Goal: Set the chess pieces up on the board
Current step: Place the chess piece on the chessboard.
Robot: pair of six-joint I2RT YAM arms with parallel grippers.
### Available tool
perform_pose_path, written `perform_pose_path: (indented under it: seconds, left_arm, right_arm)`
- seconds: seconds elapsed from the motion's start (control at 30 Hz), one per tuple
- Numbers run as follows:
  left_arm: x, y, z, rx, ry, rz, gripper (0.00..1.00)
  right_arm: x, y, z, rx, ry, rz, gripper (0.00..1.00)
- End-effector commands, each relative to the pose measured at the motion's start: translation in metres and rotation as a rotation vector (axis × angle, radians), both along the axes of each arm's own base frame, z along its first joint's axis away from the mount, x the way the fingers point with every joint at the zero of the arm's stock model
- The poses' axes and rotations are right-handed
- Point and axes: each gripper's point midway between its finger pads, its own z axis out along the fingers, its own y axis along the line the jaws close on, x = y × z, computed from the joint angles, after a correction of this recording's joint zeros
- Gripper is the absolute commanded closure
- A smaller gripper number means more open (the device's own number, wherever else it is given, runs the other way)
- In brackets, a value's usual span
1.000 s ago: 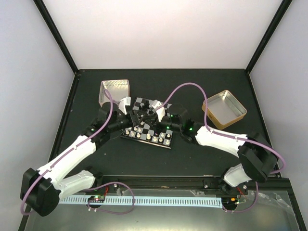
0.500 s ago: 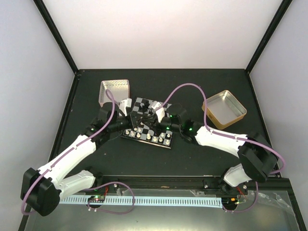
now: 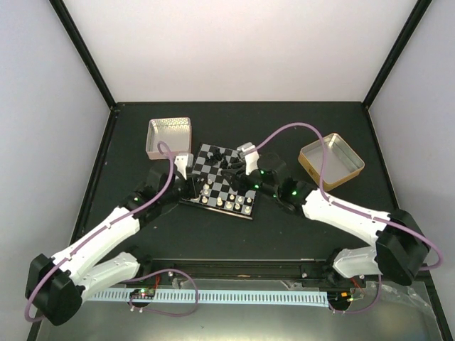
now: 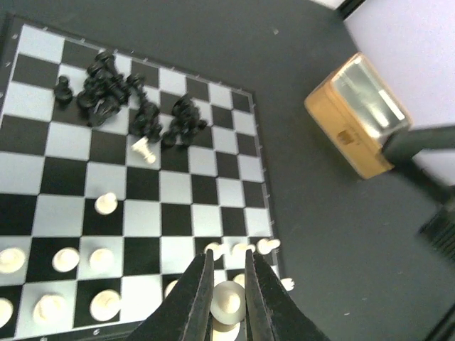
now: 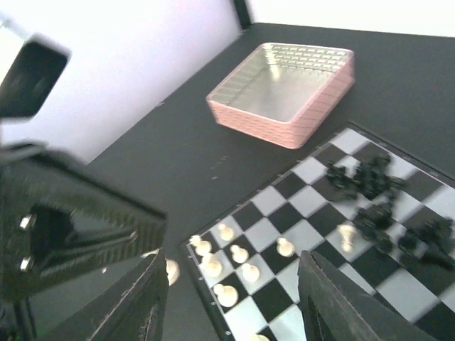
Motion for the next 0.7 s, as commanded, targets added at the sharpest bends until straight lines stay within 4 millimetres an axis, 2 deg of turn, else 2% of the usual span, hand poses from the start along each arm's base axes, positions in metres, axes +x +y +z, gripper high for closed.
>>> perform_pose_path:
  seconds: [0.0, 0.13, 0.27, 0.37, 0.67]
  left_arm:
    - [0.000, 0.006, -0.025, 0.143, -0.049, 0.044, 0.98]
    - [-0.009, -0.004, -0.047, 0.216, -0.076, 0.031, 0.97]
    - [-0.014, -0.011, -0.067, 0.255, -0.093, 0.038, 0.97]
    - [-0.015, -0.013, -0.080, 0.281, -0.105, 0.028, 0.96]
    - [-0.010, -0.023, -0.087, 0.252, -0.172, 0.018, 0.96]
  right_arm:
    - [0.018, -0.044, -0.030, -0.062, 0.108, -0.288, 0.49]
    - [0.027, -0.059, -0.054, -0.109, 0.175, -0.416, 0.49]
    - [0.027, -0.052, -0.072, -0.136, 0.236, -0.407, 0.50]
    - [0.027, -0.050, -0.078, -0.131, 0.258, -0.404, 0.50]
    - [0.028, -0.047, -0.078, -0.136, 0.258, -0.401, 0.50]
